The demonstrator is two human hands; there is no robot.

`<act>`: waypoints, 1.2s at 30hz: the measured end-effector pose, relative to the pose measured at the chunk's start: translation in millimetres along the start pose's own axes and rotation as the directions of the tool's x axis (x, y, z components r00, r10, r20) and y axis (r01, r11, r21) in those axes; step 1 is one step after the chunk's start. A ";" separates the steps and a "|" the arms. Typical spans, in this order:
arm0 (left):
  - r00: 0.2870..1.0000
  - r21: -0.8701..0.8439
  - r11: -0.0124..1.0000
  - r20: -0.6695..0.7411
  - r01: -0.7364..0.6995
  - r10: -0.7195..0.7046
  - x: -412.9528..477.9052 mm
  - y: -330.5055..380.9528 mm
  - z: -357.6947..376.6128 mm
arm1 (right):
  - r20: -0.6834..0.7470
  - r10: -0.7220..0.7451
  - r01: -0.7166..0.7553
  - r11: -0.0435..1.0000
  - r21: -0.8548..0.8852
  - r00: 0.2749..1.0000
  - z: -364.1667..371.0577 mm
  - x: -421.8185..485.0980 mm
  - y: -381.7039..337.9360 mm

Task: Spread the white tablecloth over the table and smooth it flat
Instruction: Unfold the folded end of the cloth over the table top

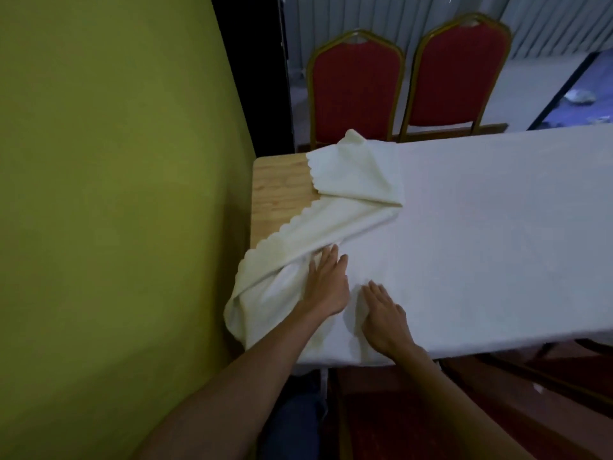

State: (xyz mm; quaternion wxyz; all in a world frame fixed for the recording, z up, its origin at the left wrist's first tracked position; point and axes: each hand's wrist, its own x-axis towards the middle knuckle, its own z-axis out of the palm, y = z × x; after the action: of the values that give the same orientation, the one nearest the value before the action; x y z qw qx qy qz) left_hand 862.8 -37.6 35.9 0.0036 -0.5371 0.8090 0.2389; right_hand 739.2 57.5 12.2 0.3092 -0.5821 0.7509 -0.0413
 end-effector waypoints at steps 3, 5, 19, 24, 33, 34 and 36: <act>0.991 0.039 0.990 -0.016 -0.134 0.134 60.1 16.8 -8.7 | -0.080 0.055 -0.049 0.996 0.076 0.995 -16.7 35.0 -5.7; 0.980 0.029 0.979 0.015 -0.201 0.201 110.9 28.0 -9.7 | -0.124 0.113 -0.099 0.989 0.113 0.986 -27.8 65.7 -4.8; 0.992 0.111 0.994 -0.123 0.018 -0.004 241.8 -142.0 -31.2 | -0.198 0.187 -0.184 0.982 0.034 0.962 -57.5 172.8 -32.3; 0.895 -0.124 0.899 -0.107 0.420 -0.433 285.2 -219.0 -90.5 | -0.176 0.094 -0.091 0.996 0.026 0.980 -62.8 201.3 -68.0; 0.784 -0.459 0.760 -0.192 0.460 -0.590 320.4 -210.7 -140.4 | -0.070 -0.091 0.085 0.993 -0.077 0.993 -47.1 254.7 -116.7; 0.807 -0.473 0.754 -0.138 0.456 -0.575 324.5 -205.3 -141.4 | -0.040 -0.098 0.093 0.990 -0.108 0.994 -46.9 257.3 -119.7; 0.796 -0.570 0.655 -0.003 0.496 -0.605 336.9 -204.3 -145.4 | 0.011 -0.130 0.130 0.978 -0.163 0.991 -45.1 267.9 -127.1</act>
State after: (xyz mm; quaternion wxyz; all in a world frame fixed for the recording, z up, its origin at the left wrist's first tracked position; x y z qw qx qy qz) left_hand 934.6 -449.7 -1.9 -0.1539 -0.7562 0.5011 0.3916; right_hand 788.8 -237.5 -9.3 0.2571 -0.6535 0.7120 0.0004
